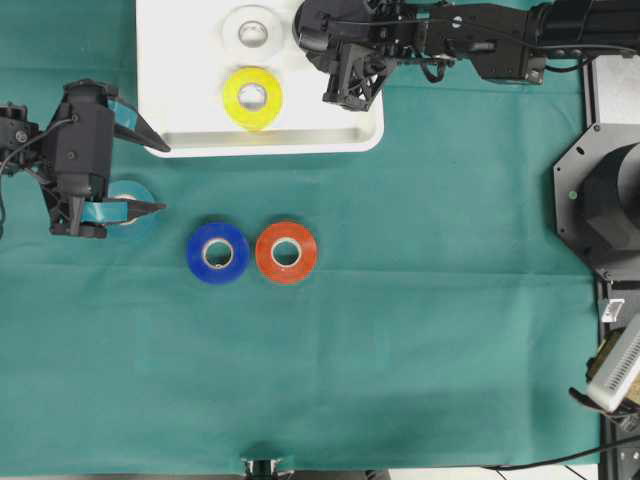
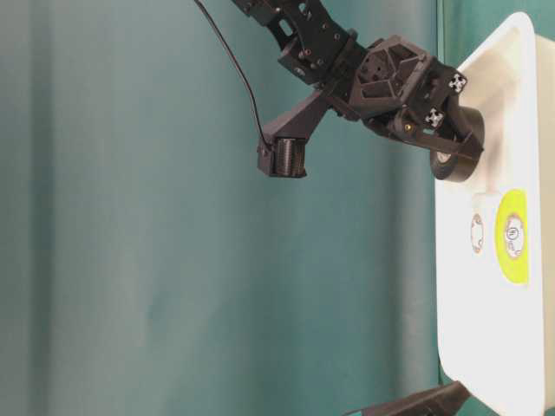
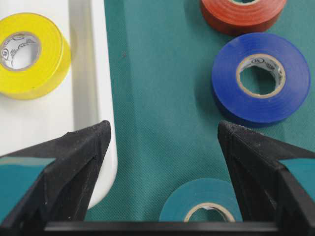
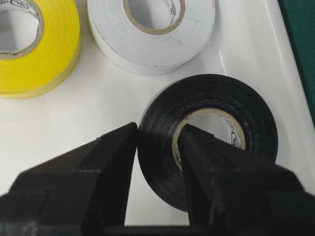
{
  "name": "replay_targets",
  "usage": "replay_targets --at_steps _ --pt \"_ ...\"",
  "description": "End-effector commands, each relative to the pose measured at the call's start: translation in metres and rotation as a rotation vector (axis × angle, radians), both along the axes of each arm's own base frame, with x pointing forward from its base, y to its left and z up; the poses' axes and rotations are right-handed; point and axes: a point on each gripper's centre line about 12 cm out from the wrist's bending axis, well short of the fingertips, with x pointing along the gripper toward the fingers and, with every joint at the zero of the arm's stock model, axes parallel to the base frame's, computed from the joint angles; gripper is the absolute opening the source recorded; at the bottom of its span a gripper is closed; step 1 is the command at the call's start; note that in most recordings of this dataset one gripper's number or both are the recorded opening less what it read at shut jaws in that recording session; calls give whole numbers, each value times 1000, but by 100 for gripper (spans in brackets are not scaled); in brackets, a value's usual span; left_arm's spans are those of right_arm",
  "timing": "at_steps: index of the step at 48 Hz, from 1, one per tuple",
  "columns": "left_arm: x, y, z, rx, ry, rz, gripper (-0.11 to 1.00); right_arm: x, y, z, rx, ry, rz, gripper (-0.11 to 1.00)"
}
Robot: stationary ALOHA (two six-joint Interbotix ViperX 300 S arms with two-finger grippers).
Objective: Put the tape alternately from left to right into the white case.
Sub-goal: 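Carry the black roll with the right gripper into the white tray, then release the black roll and lift the right gripper back out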
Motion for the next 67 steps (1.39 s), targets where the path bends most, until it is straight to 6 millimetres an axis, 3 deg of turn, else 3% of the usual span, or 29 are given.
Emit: replay_targets --at_steps 1,22,26,34,38,54,67 --pt "4 0 8 0 -32 1 99 6 -5 14 -18 -43 -3 2" --pt "4 0 8 0 -32 1 99 5 -6 14 -15 -38 -10 4" --pt "4 0 9 0 -35 1 99 5 -6 13 -16 -37 -9 19" --pt "4 0 10 0 -38 1 99 4 -6 13 -19 -35 -6 67" --pt "4 0 11 0 -40 1 99 4 -6 13 -19 -33 -5 85" --pt "5 0 11 0 -38 1 99 2 4 23 -30 -57 19 86" --pt "4 0 10 0 -37 1 99 -4 39 40 -37 -102 96 86"
